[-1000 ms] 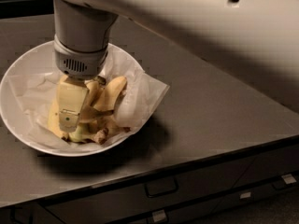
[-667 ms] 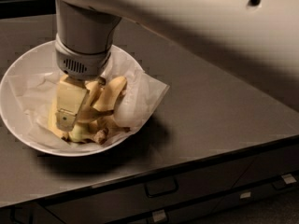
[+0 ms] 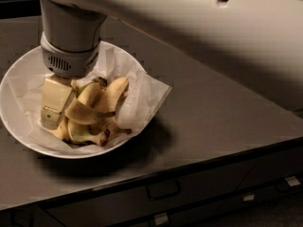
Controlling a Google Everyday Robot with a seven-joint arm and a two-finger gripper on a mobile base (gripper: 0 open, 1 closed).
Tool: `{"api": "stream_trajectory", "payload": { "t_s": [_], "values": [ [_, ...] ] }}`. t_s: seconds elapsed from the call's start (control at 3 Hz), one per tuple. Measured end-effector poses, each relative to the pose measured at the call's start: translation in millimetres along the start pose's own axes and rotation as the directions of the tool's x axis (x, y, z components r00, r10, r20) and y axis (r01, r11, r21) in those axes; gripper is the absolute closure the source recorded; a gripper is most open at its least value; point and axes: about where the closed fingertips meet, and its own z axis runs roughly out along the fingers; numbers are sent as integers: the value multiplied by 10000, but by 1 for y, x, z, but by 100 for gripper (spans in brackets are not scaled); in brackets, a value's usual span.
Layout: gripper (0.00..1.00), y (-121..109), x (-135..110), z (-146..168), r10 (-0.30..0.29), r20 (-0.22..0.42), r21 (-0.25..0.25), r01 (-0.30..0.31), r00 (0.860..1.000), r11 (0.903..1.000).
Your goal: Pick banana from white bowl
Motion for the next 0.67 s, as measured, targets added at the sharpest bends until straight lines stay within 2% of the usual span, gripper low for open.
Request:
{"api": "stream_trajectory", "payload": {
  "t_s": [0.67],
  "values": [
    [0, -1, 6, 0, 467, 38, 70, -467, 9989, 9989]
  ]
}}
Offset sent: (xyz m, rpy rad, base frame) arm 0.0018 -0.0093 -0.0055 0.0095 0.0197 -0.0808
